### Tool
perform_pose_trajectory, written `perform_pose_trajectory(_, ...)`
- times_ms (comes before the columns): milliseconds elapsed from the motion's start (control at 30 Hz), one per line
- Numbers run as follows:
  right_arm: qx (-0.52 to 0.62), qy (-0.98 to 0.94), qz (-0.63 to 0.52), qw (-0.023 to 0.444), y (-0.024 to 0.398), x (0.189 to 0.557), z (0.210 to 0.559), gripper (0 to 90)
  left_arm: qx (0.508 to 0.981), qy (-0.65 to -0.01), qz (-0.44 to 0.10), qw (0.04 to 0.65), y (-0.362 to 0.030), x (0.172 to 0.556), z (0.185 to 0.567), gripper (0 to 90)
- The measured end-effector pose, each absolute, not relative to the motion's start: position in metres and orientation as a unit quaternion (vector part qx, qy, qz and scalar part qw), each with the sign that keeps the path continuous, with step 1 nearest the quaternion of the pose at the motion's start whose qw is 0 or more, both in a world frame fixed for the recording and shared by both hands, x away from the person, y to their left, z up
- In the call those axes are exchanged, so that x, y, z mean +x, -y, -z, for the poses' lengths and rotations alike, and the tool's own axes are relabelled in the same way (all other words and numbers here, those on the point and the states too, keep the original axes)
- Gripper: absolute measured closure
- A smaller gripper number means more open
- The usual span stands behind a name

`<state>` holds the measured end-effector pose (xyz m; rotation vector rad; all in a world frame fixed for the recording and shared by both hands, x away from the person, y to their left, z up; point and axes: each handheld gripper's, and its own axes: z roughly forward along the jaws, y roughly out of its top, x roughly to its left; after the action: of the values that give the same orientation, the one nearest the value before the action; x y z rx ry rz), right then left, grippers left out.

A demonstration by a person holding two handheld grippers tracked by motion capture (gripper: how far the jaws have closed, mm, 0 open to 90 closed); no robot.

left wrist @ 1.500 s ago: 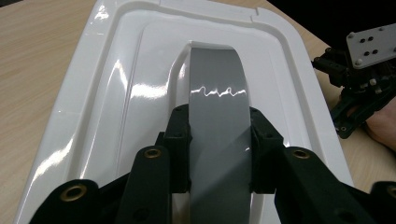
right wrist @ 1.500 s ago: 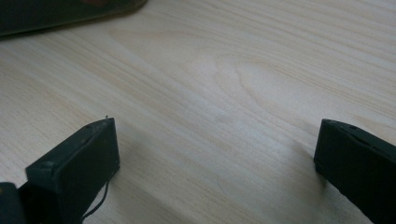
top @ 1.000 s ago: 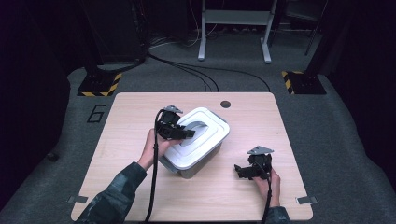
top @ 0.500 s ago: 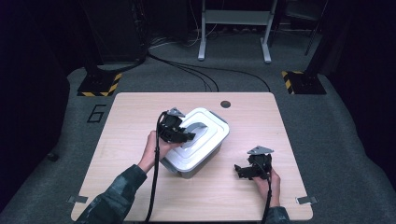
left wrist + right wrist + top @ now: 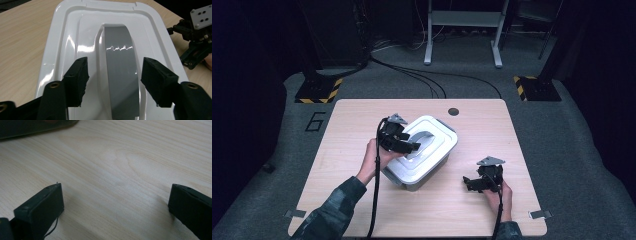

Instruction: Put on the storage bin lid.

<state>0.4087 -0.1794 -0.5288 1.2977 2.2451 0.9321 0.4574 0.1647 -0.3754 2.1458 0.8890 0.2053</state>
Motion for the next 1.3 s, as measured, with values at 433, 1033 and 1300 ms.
perform_pose_trajectory(433, 0.462, -0.799, -0.332, 0.192, 0.179, 0.409, 0.529, 0.0, 0.835, -0.36, -0.102, 0.405, -0.194, 0.451, 0.358, 15.7)
perform_pose_trajectory(1033, 0.462, -0.799, -0.332, 0.192, 0.179, 0.409, 0.529, 0.0, 0.806, -0.403, -0.146, 0.407, -0.266, 0.432, 0.36, 10.1)
perform_pose_trajectory(1300, 0.462, -0.799, -0.332, 0.193, 0.179, 0.409, 0.529, 0.0, 0.795, -0.434, -0.149, 0.396, -0.301, 0.421, 0.388, 9.3)
